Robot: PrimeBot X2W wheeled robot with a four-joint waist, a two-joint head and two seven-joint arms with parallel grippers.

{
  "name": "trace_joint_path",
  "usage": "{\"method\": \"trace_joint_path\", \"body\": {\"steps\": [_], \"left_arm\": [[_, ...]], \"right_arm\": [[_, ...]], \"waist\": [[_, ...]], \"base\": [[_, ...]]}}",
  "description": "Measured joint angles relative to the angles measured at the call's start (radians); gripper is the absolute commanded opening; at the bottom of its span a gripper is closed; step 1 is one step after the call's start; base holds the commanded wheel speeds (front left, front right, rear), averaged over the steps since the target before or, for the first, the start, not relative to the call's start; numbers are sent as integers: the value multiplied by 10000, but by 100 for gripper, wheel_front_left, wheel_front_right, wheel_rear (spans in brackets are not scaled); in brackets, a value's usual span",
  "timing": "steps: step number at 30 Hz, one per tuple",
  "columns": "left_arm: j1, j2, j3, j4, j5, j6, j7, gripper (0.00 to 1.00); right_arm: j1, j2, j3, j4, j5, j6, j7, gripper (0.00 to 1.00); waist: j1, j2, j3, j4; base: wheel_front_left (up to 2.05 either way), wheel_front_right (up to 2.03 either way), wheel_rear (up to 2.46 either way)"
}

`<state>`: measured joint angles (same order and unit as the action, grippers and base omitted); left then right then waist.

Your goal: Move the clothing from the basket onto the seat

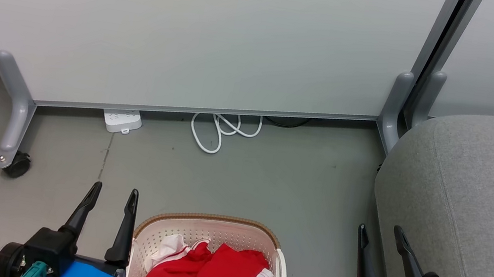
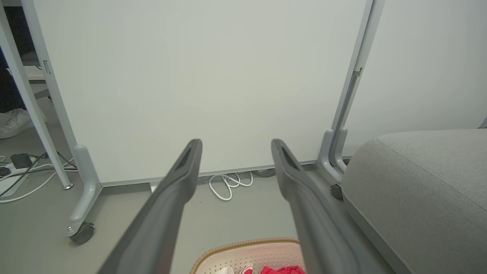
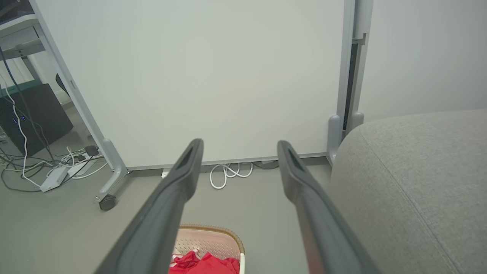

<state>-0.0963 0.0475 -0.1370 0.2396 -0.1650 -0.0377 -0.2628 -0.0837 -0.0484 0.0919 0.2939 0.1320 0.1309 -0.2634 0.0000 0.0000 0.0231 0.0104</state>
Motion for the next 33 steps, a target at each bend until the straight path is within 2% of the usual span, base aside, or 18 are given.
{"method": "trace_joint_path", "body": {"steps": [6, 15, 27, 33], "left_arm": [[-106, 4, -79, 167, 84, -92, 0, 100], [-1158, 10, -412, 1124, 683, -616, -2, 100], [-3841, 295, -1682, 4036, 1402, -884, 0, 100], [-4936, 399, -2763, 5427, 1588, -903, -2, 100]], "right_arm": [[-4, 0, -10, 40, 0, 0, 0, 100], [-184, -2, 46, 13, 4, 0, 0, 100], [-980, -4, -88, -203, 8, 0, -4, 100], [-1482, -10, -136, -336, -10, 0, -4, 100]], "waist": [[0, 0, 12, 33], [0, 0, 319, 39], [1, 0, 1791, -236], [2, 0, 2766, -426]], "base": [[0, 0, 0], [0, 0, 0], [0, 0, 0], [0, 0, 0]]}}
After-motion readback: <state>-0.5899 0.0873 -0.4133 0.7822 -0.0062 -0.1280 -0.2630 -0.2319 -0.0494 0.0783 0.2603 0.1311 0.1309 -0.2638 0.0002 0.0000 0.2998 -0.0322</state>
